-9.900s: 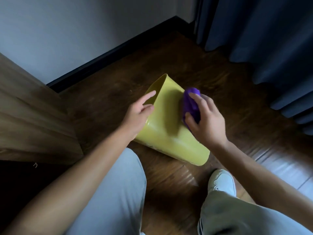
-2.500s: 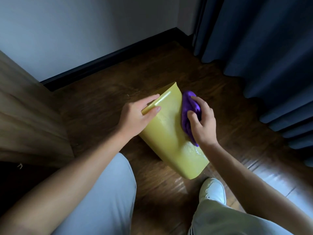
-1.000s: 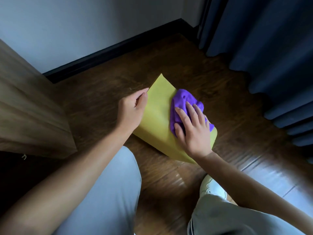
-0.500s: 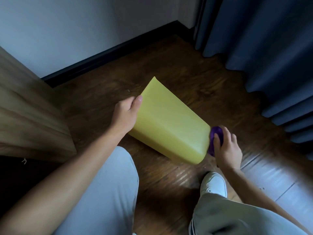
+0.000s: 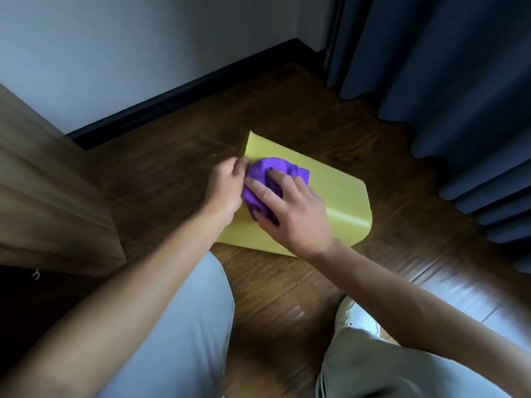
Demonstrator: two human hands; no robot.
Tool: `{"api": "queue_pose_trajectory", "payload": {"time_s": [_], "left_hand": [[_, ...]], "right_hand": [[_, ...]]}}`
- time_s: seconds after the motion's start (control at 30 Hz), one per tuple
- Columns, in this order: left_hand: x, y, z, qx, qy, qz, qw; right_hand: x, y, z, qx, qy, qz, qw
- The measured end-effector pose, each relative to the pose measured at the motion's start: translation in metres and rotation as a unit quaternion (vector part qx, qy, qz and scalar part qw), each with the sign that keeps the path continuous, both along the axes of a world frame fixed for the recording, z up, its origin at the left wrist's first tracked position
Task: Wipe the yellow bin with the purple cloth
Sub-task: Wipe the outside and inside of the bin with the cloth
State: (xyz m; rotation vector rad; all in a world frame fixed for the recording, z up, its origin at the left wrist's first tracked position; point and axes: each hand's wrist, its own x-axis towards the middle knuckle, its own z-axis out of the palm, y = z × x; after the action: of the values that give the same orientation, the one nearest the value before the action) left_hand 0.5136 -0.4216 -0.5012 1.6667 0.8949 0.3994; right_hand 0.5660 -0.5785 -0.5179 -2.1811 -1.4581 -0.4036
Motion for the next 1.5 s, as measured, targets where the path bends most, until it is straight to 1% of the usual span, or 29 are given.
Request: {"api": "queue_pose_trajectory", "payload": {"time_s": [0.13,0.23,0.3,0.43,0.57,0.67,0.7,0.73,0.83,0.87,0.93,1.03,1.1,1.13,1.2,1.3,1.43,1.5], "left_hand": [[-0.005,0.016,-0.008,-0.006,0.042,0.044,0.998],[-0.005,0.023,-0.011,-0.028,0.048,0.060,0.997],[-0.002,0.020,-0.008,-0.022,0.061,0.057,0.996],[0.001,0.016,-0.007,-0.017,0.048,0.051,0.997],[-0.002,0.021,-0.010,-0.024,0.052,0.059,0.997],[-0.004,0.029,-0.014,-0.032,0.060,0.078,0.995],[-0.004,0.033,-0.016,-0.043,0.059,0.082,0.994],[-0.003,0.034,-0.013,-0.051,0.056,0.085,0.993],[0.007,0.038,-0.001,-0.066,0.042,0.078,0.994],[0.011,0.037,0.004,-0.070,0.036,0.067,0.995],[0.020,0.032,0.013,-0.047,0.029,0.027,0.998],[0.031,0.017,0.028,-0.013,-0.005,-0.065,0.998],[0.031,0.001,0.037,0.000,-0.001,-0.161,0.987],[0.030,-0.005,0.035,0.021,0.006,-0.202,0.979],[0.026,-0.014,0.022,0.077,0.002,-0.254,0.964],[0.016,-0.030,0.007,0.120,-0.014,-0.276,0.954],[0.012,-0.055,0.008,0.159,-0.071,-0.332,0.927],[0.013,-0.062,0.009,0.192,-0.091,-0.338,0.917]], "right_hand": [[0.013,-0.035,-0.037,-0.044,-0.012,-0.020,0.999],[0.023,-0.066,-0.052,-0.051,0.011,-0.082,0.995],[0.030,-0.083,-0.058,-0.051,0.036,-0.132,0.989],[0.038,-0.111,-0.068,-0.048,0.089,-0.214,0.972],[0.039,-0.126,-0.077,-0.045,0.190,-0.282,0.939],[0.044,-0.134,-0.080,-0.051,0.295,-0.354,0.886],[0.044,-0.137,-0.078,-0.062,0.303,-0.369,0.876],[0.043,-0.141,-0.074,-0.070,0.300,-0.376,0.874],[0.047,-0.141,-0.046,-0.053,0.270,-0.362,0.891],[0.051,-0.136,-0.033,-0.049,0.259,-0.350,0.899],[0.059,-0.121,-0.007,-0.050,0.248,-0.318,0.914],[0.076,-0.092,0.028,-0.046,0.240,-0.289,0.926],[0.086,-0.075,0.044,-0.051,0.237,-0.282,0.928],[0.090,-0.067,0.050,-0.054,0.234,-0.279,0.930],[0.095,-0.055,0.059,-0.054,0.224,-0.274,0.934],[0.096,-0.040,0.069,-0.055,0.210,-0.273,0.937],[0.094,-0.028,0.074,-0.107,0.190,-0.270,0.938],[0.096,-0.027,0.075,-0.107,0.203,-0.282,0.932]]}}
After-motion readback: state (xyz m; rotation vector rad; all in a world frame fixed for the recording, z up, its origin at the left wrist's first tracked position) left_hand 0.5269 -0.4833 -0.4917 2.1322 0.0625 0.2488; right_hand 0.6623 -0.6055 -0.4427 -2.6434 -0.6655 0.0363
